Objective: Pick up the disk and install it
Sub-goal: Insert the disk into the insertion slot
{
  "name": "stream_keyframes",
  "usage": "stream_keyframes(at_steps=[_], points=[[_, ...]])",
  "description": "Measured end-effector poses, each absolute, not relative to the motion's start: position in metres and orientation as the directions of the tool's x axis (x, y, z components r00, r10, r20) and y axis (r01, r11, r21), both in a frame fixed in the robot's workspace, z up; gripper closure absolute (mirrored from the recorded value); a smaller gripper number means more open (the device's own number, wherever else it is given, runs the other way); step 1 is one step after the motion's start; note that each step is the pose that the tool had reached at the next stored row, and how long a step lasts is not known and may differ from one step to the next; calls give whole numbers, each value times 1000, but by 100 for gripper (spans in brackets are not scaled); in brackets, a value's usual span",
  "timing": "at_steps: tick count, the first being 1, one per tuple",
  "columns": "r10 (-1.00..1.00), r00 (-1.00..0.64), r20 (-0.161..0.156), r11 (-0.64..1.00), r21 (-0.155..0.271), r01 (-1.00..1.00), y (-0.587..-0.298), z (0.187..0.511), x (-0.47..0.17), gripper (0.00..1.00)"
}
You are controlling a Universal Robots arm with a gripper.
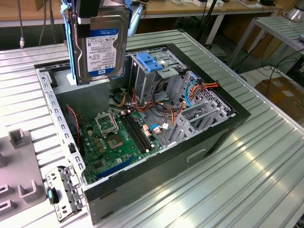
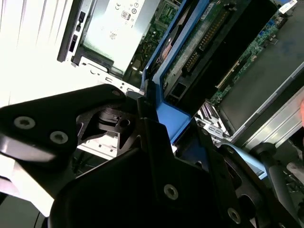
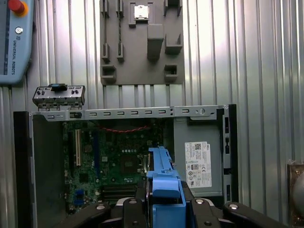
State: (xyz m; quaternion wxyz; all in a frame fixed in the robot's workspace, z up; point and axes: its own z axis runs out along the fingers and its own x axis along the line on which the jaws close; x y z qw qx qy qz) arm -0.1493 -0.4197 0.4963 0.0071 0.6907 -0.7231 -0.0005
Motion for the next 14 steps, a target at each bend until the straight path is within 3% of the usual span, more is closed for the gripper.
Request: stream_keyframes(at_steps=[14], points=[[-999,-46,10,46,11,-999,-448,496,-149,63]])
